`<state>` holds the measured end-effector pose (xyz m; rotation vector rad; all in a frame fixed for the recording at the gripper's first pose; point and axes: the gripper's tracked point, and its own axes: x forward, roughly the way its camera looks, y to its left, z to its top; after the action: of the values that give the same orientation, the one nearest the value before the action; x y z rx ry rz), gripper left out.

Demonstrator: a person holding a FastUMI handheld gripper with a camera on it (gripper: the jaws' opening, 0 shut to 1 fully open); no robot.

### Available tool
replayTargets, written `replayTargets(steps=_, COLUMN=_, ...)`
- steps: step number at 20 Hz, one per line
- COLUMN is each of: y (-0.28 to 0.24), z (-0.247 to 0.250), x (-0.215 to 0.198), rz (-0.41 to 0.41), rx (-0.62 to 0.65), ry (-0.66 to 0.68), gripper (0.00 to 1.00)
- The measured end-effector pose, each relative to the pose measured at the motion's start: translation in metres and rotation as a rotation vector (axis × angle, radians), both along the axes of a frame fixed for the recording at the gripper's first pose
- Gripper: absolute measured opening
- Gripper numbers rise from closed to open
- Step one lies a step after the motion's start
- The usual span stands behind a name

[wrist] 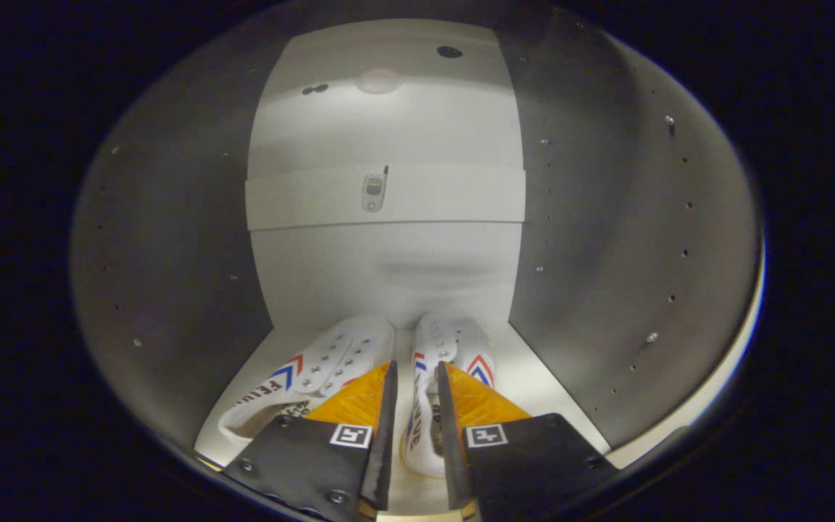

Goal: Open the shoe cabinet door, grab the shoes and put them into the shoe cabinet, then close the shoe cabinet door.

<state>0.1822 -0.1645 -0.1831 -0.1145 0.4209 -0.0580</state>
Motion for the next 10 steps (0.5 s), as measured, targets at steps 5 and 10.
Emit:
replayTargets(steps=5, y=0.011, z=0.029, x=-0.03, rz=0.007, rx=0.004, ry=-0.049, gripper=0.33)
replayTargets(steps=10, y=0.025, z=0.059, x=-0.074, rz=0.018, rx=0.002, ry=-0.102, gripper=0.33)
